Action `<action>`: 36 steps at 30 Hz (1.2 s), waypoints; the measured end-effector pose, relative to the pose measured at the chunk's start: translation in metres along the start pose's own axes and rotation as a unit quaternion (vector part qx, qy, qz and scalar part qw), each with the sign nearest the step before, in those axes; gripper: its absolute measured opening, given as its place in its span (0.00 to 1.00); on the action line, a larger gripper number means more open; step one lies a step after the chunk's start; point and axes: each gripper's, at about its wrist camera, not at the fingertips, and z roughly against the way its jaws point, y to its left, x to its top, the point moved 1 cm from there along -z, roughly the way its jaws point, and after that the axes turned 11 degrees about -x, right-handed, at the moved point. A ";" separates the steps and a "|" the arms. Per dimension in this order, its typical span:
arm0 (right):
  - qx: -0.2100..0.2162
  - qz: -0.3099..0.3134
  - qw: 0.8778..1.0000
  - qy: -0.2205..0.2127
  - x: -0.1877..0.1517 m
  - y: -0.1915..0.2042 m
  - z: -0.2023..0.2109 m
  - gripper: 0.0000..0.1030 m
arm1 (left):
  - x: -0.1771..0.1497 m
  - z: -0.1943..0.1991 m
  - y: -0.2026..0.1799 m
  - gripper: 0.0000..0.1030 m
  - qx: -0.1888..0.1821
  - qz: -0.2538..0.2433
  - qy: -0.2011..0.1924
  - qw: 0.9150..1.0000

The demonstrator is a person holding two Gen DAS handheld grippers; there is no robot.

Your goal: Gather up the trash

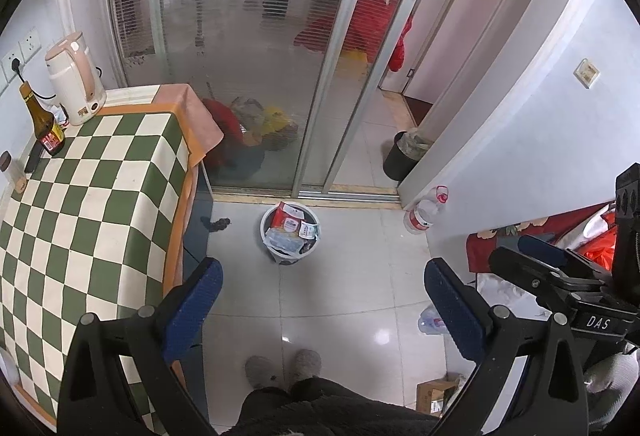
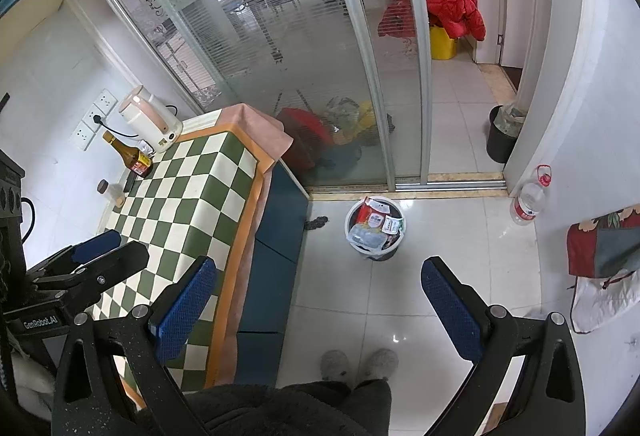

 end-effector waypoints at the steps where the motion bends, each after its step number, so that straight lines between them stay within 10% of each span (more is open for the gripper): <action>1: 0.001 0.000 1.000 0.000 0.000 0.000 0.000 1.00 | -0.001 0.000 0.000 1.00 -0.001 0.001 0.000 1.000; 36: 0.009 -0.001 1.000 0.010 -0.010 0.008 -0.004 1.00 | 0.003 -0.005 -0.002 1.00 -0.013 0.018 0.005 1.000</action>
